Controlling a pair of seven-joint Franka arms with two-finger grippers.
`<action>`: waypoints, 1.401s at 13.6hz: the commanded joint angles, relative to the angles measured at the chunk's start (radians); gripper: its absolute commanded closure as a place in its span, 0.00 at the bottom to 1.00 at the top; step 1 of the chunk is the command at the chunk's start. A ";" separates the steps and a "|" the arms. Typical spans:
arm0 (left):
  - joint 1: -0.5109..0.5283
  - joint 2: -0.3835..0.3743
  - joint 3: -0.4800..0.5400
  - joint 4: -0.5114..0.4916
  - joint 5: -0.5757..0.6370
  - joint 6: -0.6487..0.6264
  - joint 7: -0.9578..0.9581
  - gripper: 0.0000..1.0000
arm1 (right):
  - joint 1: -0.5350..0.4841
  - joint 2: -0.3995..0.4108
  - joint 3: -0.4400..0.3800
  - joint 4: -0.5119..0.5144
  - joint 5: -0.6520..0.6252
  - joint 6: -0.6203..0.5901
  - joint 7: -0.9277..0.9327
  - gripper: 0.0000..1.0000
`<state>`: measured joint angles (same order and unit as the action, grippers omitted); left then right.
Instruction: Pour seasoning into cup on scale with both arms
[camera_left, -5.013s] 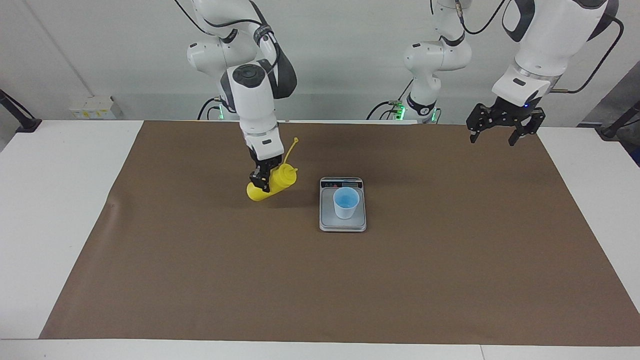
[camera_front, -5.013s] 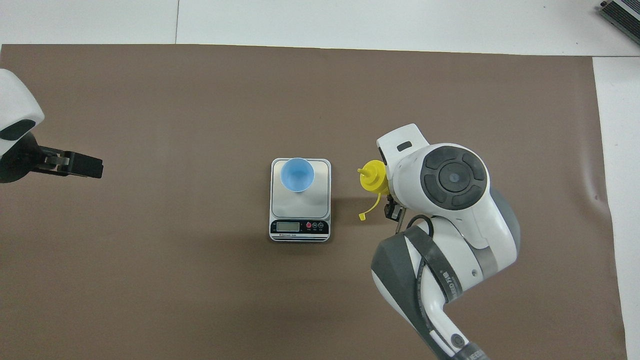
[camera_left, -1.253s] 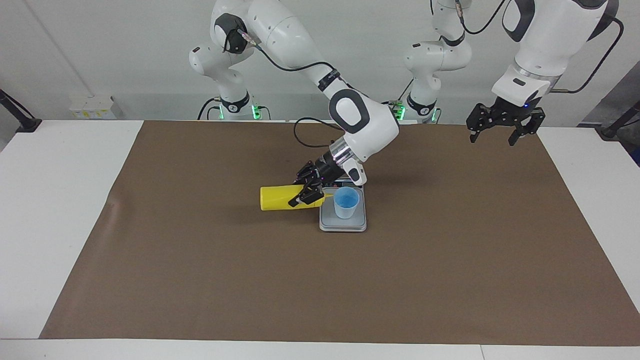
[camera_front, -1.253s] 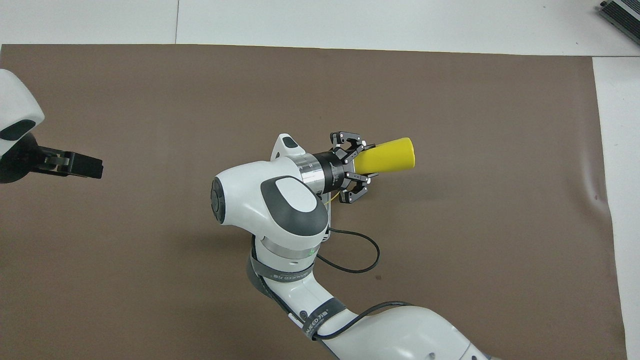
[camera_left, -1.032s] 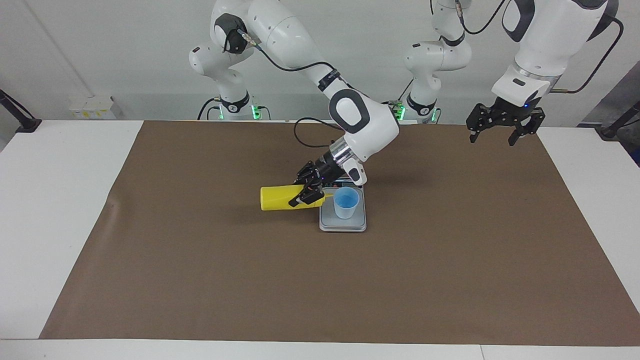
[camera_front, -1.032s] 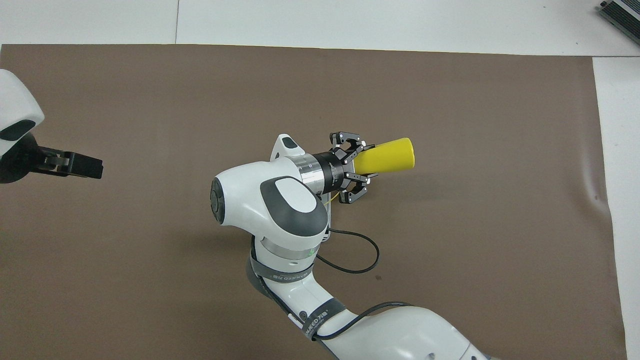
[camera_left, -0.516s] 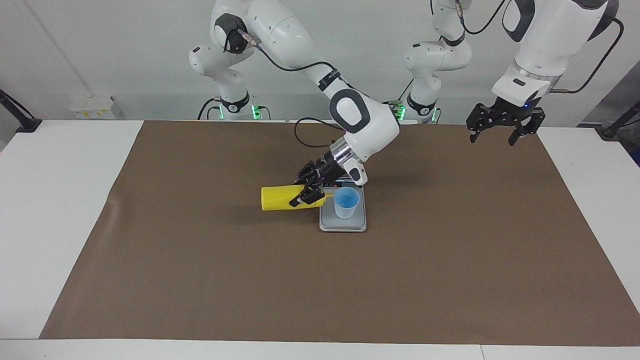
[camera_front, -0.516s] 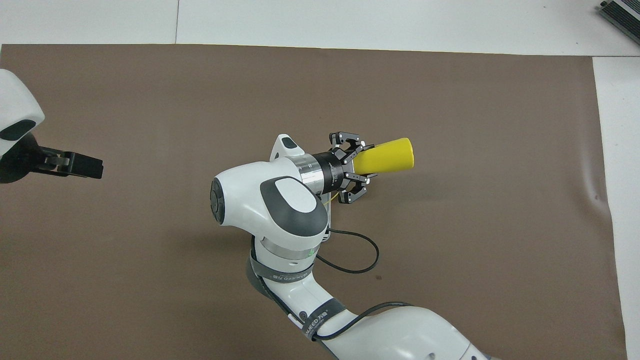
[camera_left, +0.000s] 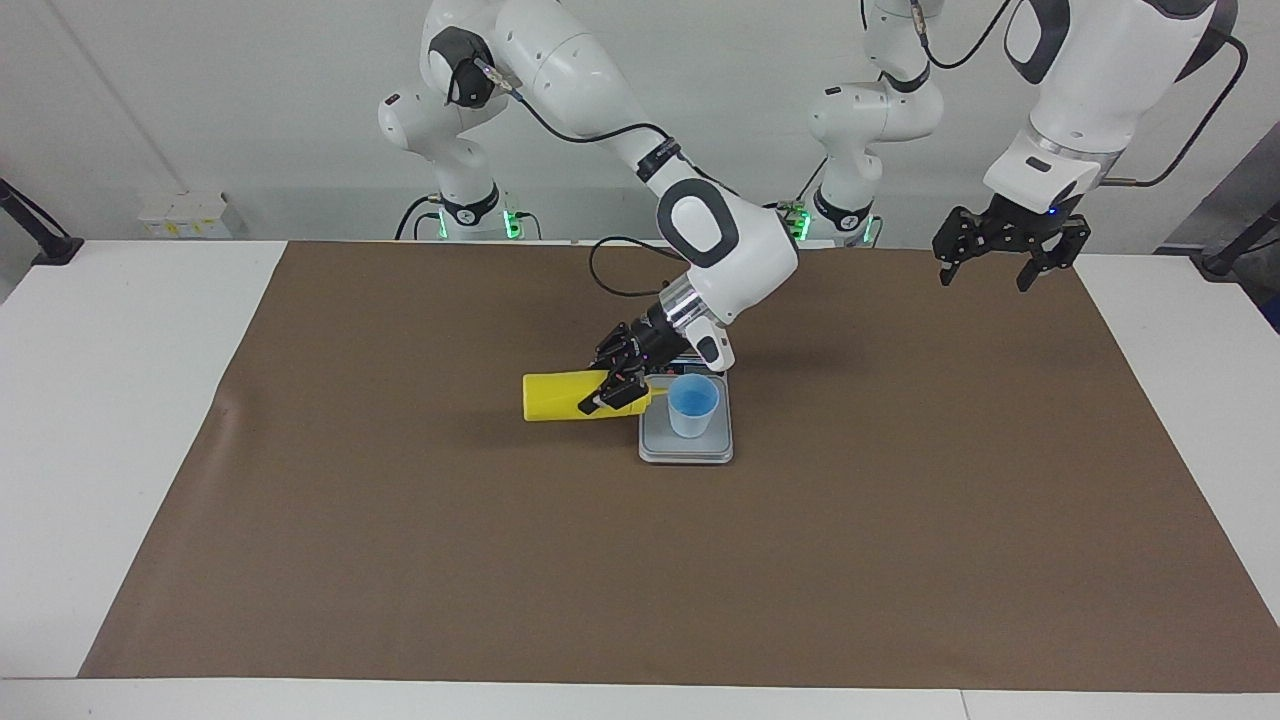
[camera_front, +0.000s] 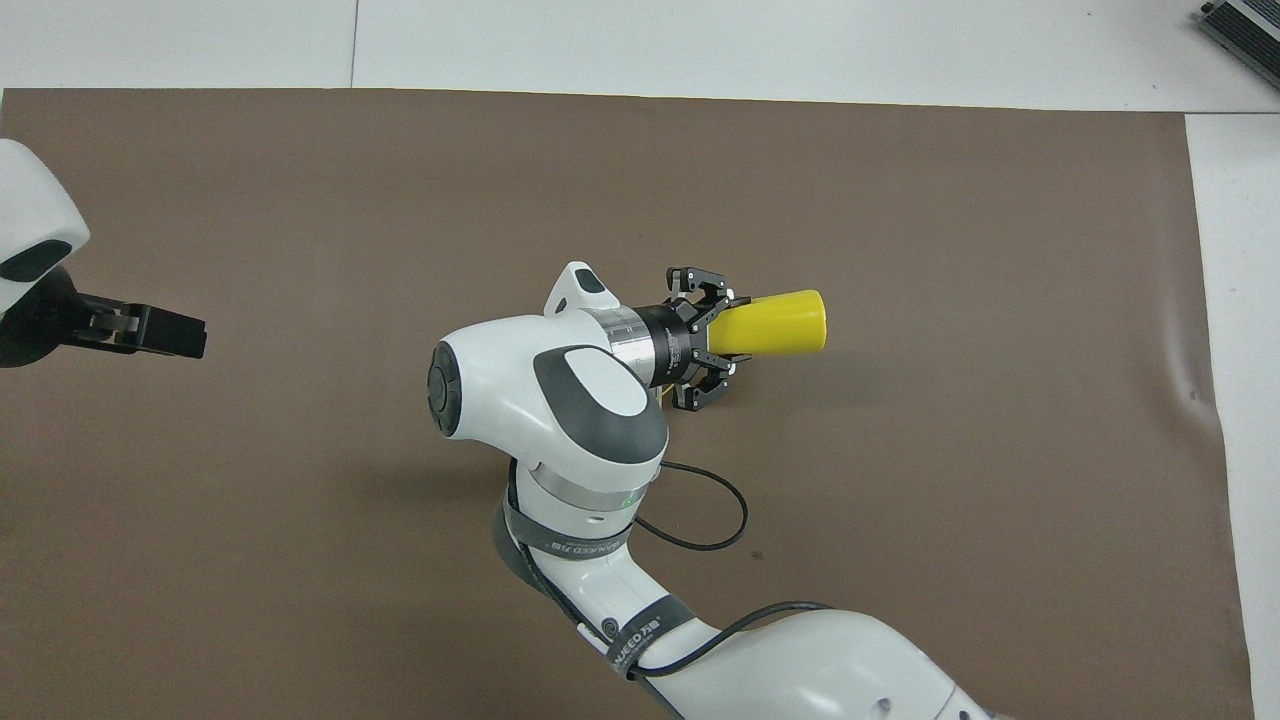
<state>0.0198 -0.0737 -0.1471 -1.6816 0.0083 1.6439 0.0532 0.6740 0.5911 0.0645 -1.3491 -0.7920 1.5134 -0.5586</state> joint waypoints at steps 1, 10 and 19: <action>0.019 -0.012 -0.006 -0.007 -0.017 -0.013 0.017 0.00 | -0.092 -0.100 0.012 -0.063 0.086 0.030 0.012 1.00; 0.019 -0.012 -0.006 -0.007 -0.017 -0.013 0.017 0.00 | -0.473 -0.369 0.012 -0.478 0.577 0.482 -0.170 1.00; 0.019 -0.012 -0.008 -0.007 -0.017 -0.013 0.017 0.00 | -0.674 -0.438 0.011 -0.708 1.213 0.777 -0.645 1.00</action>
<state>0.0198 -0.0737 -0.1471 -1.6815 0.0083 1.6423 0.0532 0.0356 0.2094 0.0614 -2.0064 0.3269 2.2764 -1.1232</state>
